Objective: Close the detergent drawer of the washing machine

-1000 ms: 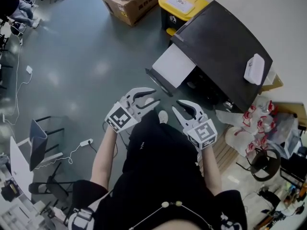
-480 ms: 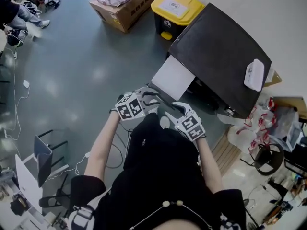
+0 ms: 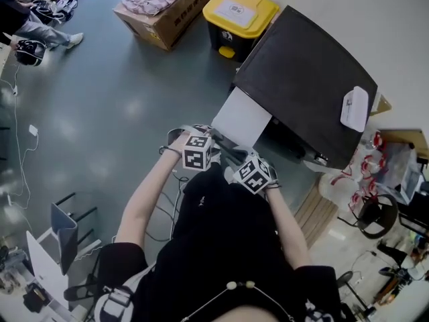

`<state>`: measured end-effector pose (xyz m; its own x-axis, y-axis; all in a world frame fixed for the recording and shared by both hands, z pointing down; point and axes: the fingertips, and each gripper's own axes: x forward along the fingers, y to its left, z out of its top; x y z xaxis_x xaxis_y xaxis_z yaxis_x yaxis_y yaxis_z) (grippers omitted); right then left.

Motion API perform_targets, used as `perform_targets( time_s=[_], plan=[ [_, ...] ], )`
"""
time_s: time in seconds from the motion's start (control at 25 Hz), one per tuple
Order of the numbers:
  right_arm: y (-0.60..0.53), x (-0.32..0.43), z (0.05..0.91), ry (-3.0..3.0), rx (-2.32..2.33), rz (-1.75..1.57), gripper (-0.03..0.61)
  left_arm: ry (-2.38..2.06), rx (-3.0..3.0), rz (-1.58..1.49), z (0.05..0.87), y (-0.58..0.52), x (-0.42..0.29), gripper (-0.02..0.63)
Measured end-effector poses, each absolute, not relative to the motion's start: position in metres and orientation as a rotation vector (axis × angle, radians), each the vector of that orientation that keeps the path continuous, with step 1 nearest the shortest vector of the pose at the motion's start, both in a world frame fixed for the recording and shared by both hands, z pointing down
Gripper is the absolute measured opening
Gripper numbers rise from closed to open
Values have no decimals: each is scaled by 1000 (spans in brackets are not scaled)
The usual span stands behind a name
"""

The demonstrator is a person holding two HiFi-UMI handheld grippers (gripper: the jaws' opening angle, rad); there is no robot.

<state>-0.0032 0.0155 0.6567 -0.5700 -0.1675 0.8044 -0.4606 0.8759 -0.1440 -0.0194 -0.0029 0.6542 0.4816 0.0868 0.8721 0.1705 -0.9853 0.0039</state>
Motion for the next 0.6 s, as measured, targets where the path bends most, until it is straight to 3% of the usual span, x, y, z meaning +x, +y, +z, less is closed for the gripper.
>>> perform_targets(
  time_s=[0.16,0.6],
  plan=[
    [13,-5,663,-2159,452,437,87,-215,-2598,-1600,658,-5,-20,98],
    [14,-16,671,-2168,434,469,42,-164,-2398,-1780,670,-3,-22,98]
  ],
)
